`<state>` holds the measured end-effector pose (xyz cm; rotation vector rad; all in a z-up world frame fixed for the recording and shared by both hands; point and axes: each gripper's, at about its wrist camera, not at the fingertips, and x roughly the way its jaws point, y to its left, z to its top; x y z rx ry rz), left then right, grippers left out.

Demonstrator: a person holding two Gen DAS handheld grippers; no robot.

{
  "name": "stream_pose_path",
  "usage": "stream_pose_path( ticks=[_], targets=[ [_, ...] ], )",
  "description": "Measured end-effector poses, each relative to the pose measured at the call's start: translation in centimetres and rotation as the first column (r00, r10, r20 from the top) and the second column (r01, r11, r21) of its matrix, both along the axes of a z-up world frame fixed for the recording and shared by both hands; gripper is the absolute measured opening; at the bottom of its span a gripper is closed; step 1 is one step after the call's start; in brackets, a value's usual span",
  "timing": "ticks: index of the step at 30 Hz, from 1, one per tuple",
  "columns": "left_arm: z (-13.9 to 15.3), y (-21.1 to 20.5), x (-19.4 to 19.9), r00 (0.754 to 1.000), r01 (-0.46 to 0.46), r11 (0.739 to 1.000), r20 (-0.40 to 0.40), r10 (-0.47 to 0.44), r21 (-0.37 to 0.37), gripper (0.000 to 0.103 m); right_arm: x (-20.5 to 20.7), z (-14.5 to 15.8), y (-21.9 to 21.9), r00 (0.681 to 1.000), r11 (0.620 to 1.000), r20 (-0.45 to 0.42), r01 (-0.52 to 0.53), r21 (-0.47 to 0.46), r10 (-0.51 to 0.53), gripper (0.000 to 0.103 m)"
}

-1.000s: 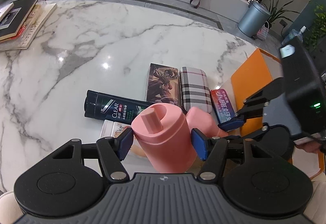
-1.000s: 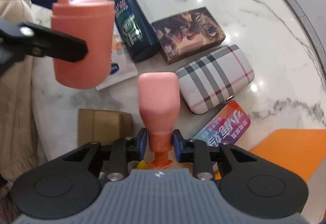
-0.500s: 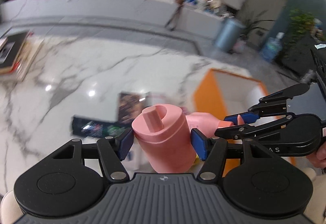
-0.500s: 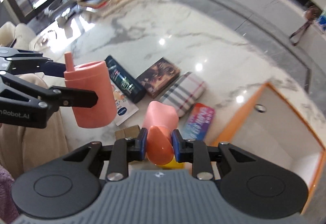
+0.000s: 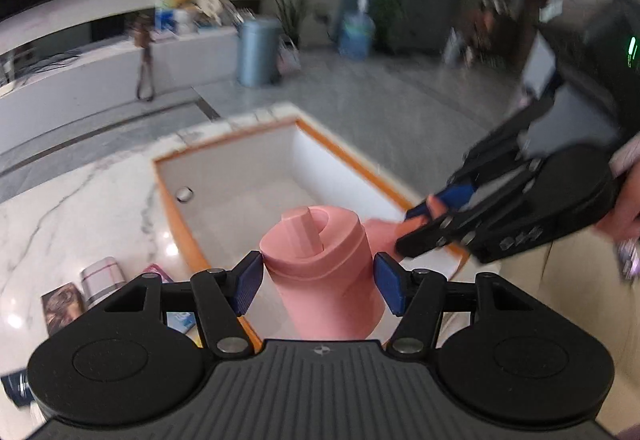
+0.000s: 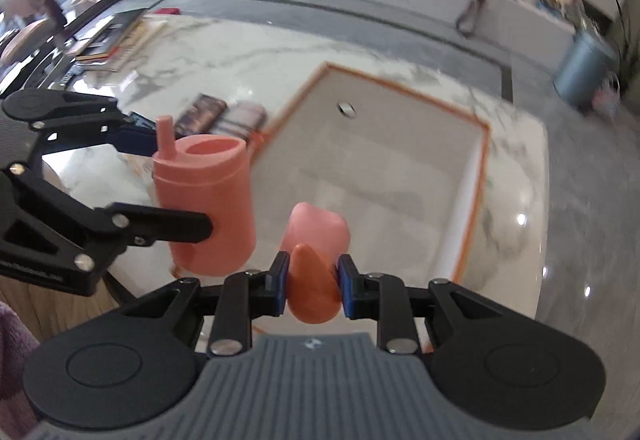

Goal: Organize rigid objects
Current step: 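Carry the pink tumbler into the orange box and open the left tool while the right tool carries the bottle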

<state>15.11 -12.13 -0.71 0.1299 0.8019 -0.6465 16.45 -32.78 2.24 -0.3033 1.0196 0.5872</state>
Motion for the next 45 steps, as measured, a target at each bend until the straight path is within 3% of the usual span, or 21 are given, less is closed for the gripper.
stream_pose_path(
  ticks=[4, 8, 16, 25, 32, 37, 42, 45],
  targets=[
    [-3.0, -2.5, 1.7, 0.993, 0.097, 0.991, -0.071, -0.09, 0.096, 0.07, 1.0, -2.7, -1.6, 0.998, 1.0, -0.061, -0.004, -0.008, 0.004, 0.026],
    [-5.1, -3.4, 2.9, 0.989, 0.116, 0.975, -0.109, -0.097, 0.188, 0.07, 1.8, -5.4, -1.3, 0.991, 0.997, -0.12, -0.064, -0.038, 0.059, 0.026],
    [-6.9, -4.5, 3.8, 0.974, 0.134, 0.959, -0.212, -0.081, 0.249, 0.068, 3.8, -8.7, 0.5, 0.972, 0.992, -0.203, -0.127, -0.016, 0.121, 0.026],
    [-6.9, -5.0, 3.3, 0.959, 0.189, 0.941, -0.257, -0.116, 0.281, 0.066, 4.7, -9.9, 1.3, 0.966, 0.989, -0.215, -0.144, 0.021, 0.145, 0.027],
    [-5.0, -2.6, 2.4, 0.956, 0.137, 0.972, -0.282, -0.08, 0.189, 0.065, 4.6, -9.5, 2.2, 0.957, 0.986, -0.238, -0.154, 0.059, 0.164, 0.027],
    [-3.0, 0.4, 1.5, 0.958, 0.025, 0.998, -0.287, -0.007, 0.057, 0.065, 4.4, -9.8, 3.2, 0.956, 0.988, -0.249, -0.144, 0.053, 0.153, 0.027],
    [-1.3, 3.6, 1.2, 0.954, -0.137, 0.988, -0.275, 0.115, -0.064, 0.065, 3.9, -9.5, 3.3, 0.961, 0.992, -0.247, -0.116, 0.045, 0.123, 0.027],
    [-1.4, 4.3, 1.4, 0.938, -0.221, 0.973, -0.287, 0.194, -0.065, 0.065, 3.5, -9.4, 3.5, 0.958, 0.992, -0.259, -0.11, 0.058, 0.121, 0.032]
  ],
)
